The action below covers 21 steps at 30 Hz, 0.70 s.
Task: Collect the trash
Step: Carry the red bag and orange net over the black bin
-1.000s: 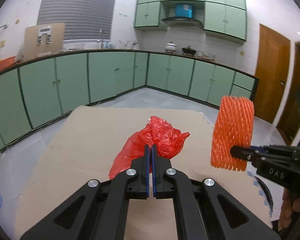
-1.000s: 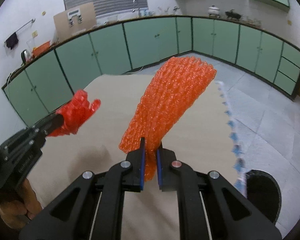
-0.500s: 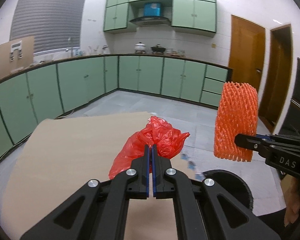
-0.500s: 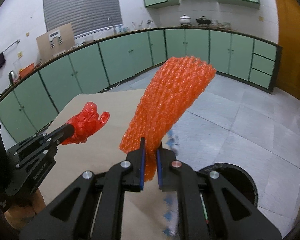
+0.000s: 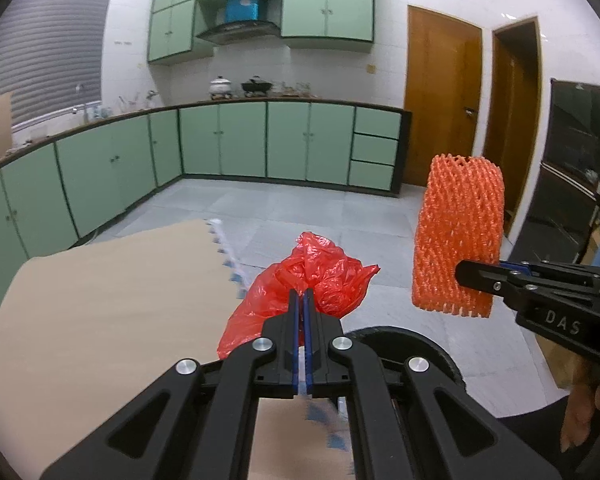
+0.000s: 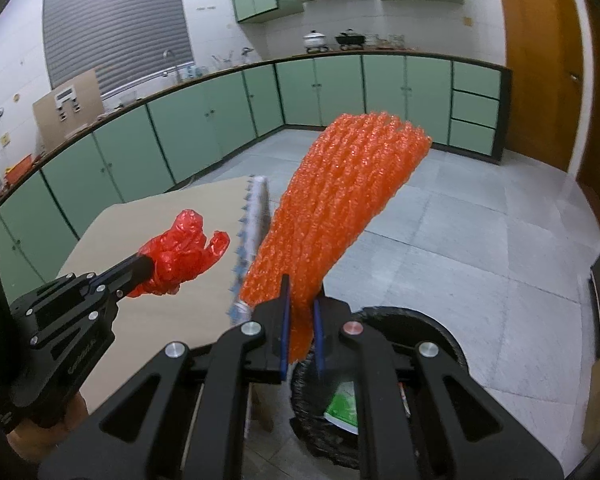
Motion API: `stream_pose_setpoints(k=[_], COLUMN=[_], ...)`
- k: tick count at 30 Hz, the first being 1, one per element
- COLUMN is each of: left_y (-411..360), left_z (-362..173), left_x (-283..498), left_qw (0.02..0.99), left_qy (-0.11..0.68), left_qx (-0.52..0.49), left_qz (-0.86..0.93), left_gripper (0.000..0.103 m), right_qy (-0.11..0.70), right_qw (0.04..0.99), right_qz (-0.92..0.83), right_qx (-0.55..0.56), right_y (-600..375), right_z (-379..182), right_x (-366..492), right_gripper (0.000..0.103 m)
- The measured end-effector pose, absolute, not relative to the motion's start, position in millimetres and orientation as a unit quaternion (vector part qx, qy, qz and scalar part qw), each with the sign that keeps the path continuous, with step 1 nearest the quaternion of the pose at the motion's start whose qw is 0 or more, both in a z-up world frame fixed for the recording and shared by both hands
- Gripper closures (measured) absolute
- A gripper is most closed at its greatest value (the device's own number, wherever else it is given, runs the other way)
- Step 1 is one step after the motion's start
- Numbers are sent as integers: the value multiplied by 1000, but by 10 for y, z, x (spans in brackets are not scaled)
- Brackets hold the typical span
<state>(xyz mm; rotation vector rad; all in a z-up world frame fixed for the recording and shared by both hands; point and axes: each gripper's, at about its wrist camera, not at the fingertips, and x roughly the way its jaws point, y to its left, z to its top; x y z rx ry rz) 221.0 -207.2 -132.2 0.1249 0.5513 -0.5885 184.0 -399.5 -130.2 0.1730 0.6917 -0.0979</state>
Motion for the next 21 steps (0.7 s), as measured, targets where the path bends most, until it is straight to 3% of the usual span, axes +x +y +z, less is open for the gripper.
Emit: stream_pose_setpoints(k=[21], left_y=[-3214], left_z=[-1951], left_x=[2082], left_qw=[866], left_qy=[350], left_qx=[120], left_qz=[-337], left_gripper=[101], right_qy=[408], right_qw=[898], right_qz=[-105], right_qx=[126], right_y=[-4837], right_z=[-2303], right_x=[1745], right_gripper=[95])
